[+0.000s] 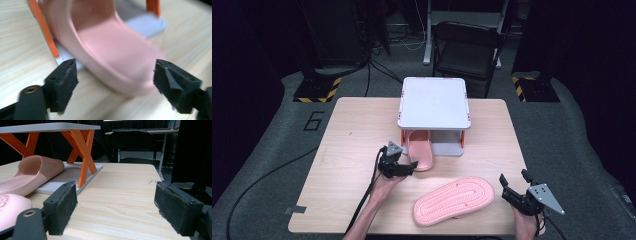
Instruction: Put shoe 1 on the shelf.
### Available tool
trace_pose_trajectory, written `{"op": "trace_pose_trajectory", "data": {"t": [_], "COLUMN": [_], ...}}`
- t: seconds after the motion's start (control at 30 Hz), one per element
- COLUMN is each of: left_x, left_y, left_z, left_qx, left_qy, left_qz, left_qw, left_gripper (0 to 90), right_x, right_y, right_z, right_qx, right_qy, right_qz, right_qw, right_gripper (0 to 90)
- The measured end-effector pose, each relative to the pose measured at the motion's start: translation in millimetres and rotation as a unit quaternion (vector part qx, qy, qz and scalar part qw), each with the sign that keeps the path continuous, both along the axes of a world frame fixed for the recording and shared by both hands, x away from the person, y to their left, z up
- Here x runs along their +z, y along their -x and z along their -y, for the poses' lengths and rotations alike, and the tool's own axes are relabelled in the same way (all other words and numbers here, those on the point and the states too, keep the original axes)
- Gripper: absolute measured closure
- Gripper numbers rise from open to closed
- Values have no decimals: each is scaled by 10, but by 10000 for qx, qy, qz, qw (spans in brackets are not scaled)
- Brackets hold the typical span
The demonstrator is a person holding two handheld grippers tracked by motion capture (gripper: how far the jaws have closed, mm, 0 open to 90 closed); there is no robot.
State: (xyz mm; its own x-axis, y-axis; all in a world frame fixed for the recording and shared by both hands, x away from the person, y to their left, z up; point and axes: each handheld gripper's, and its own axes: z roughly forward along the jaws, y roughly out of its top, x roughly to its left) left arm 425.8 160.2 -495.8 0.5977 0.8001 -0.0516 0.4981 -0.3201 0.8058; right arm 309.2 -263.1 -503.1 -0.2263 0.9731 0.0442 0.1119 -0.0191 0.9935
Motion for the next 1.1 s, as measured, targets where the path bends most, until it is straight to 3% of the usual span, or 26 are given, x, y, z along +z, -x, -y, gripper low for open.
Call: {"op": "trace_pose_trajectory", "data": {"t": [0.03,0.17,0.2,0.43,0.57,0.73,0.8,0.83,1.1], "left_x": [0,-108,-108,-109,-97,-96,-87,-87,-112], "left_y": [0,54,54,-69,-203,-324,-371,-394,-467], "left_z": [0,180,180,127,82,102,109,107,92], "left_qx": [0,-109,-109,223,443,626,686,695,930], "left_qy": [0,-474,-474,-259,3,10,45,-23,65], "left_qz": [0,1,1,38,43,69,-7,26,34], "left_qw": [10000,9988,9988,9994,9990,9980,9976,9976,9956], "left_gripper": [165,145,137,158,173,187,187,187,188], "right_x": [1,-4,-4,-4,-1,-5,-2,-2,-5], "right_y": [3,-1,-1,2,2,1,3,3,2], "right_z": [2,0,0,8,2,3,4,5,7], "right_qx": [4,8,8,0,-8,-1,-12,-10,2], "right_qy": [5,-36,-36,-40,-22,-26,-28,-36,-28], "right_qz": [-12,-31,-31,-16,-11,-33,-21,-20,-26], "right_qw": [10000,10000,10000,10000,10000,10000,10000,10000,10000], "right_gripper": [181,181,181,181,182,182,183,183,183]}}
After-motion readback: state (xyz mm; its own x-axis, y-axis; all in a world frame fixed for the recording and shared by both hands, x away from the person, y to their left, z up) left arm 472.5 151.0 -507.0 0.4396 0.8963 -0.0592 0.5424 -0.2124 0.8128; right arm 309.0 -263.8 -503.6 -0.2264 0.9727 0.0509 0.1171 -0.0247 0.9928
